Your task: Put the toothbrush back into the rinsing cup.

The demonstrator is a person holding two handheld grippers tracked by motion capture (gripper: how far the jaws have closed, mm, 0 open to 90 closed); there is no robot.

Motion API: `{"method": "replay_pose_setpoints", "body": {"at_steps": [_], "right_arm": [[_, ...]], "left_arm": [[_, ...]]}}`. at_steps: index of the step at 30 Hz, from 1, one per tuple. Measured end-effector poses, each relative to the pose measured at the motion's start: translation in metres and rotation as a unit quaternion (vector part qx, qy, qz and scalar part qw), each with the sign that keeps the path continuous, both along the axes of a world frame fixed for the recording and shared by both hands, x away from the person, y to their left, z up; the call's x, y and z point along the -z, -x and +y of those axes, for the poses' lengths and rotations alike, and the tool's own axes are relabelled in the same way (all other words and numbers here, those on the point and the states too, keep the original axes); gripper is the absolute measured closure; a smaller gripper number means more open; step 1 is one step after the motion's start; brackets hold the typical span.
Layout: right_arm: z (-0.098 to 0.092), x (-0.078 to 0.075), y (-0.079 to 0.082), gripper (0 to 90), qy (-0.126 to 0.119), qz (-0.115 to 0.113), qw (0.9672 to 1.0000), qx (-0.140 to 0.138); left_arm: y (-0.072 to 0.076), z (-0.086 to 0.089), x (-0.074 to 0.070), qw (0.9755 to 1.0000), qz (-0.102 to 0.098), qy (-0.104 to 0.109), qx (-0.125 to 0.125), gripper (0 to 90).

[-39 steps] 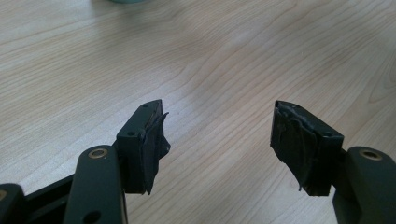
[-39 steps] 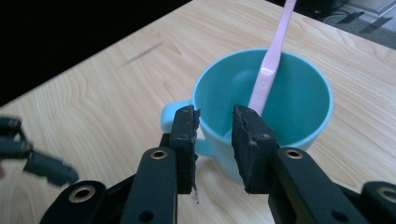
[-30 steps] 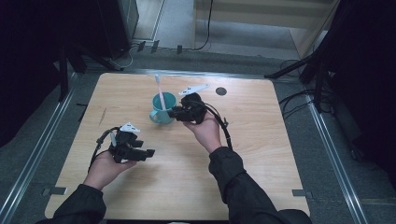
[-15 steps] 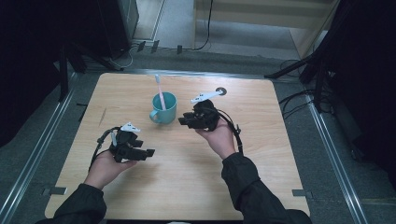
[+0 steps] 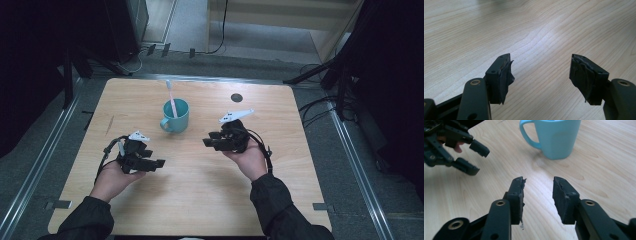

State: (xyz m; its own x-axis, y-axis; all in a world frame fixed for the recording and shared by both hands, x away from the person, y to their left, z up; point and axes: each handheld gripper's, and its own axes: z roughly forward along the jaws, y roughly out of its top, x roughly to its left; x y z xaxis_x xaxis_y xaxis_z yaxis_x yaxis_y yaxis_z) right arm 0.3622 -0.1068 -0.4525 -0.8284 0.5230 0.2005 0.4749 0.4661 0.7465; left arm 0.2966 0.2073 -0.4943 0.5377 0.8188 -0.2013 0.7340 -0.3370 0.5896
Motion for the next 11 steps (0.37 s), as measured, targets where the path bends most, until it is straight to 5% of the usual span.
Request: {"method": "replay_pose_setpoints", "body": {"at_steps": [11], "right_arm": [[-0.016, 0.006, 0.012, 53.3, -0.002, 0.02, 0.9998, -0.004]], "left_arm": [[-0.001, 0.0, 0.004, 0.9999, 0.005, -0.001, -0.01, 30.4]]}}
